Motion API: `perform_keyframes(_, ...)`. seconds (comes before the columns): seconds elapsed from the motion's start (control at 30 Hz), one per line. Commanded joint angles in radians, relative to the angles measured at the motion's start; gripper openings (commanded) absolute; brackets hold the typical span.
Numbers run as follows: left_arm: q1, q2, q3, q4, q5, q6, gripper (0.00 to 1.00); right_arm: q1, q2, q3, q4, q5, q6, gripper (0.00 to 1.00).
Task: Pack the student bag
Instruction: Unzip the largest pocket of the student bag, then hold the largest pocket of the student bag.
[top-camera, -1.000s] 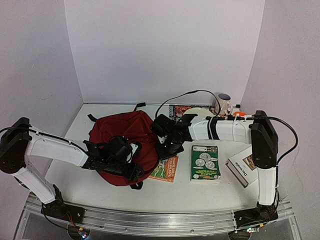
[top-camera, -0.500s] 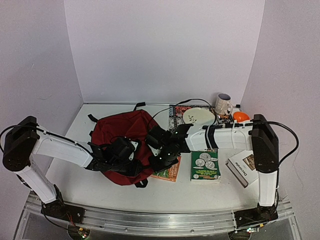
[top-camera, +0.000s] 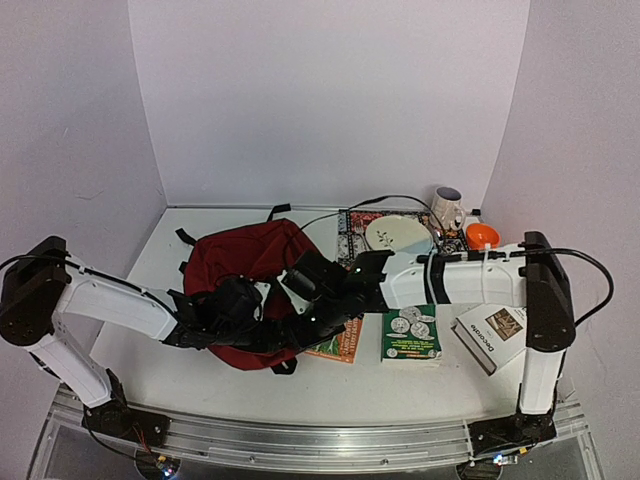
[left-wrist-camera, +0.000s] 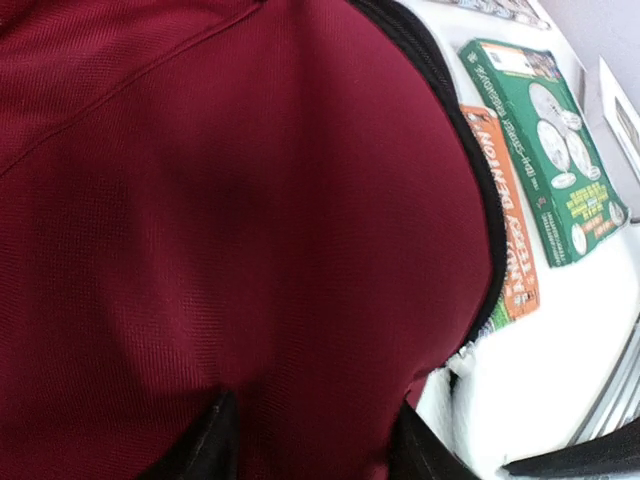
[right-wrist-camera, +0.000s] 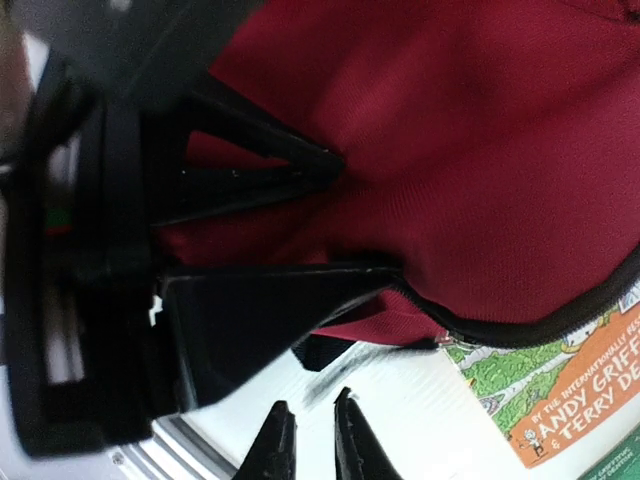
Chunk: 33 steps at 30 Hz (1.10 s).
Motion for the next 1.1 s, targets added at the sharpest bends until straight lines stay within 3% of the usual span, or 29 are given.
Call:
perform_keyframes(0.0, -0.001, -0.098, -0.041, 0.026, -0.025, 0.0, 0.58, -0.027, -0.11, -0.031, -0.008, 0.039, 0.02, 0.26)
perform_keyframes(0.17, -0.001, -0.157, -0.05, -0.011, -0.038, -0.004, 0.68, -0.082, -0.167, -0.088, 0.012, 0.095, 0.066, 0.4)
perform_keyframes(0.5, -0.05, -0.292, -0.02, -0.119, -0.103, -0.071, 0.72, -0.223, -0.183, -0.249, 0.221, 0.047, 0.215, 0.54)
perform_keyframes(0.73, -0.162, -0.3, 0.023, -0.157, -0.176, -0.148, 0.72, -0.269, -0.102, -0.274, 0.365, -0.052, 0.275, 0.6)
perform_keyframes(1.07, -0.278, -0.15, 0.088, -0.154, -0.209, -0.282, 0.69, -0.269, 0.003, -0.248, 0.417, -0.121, 0.297, 0.6)
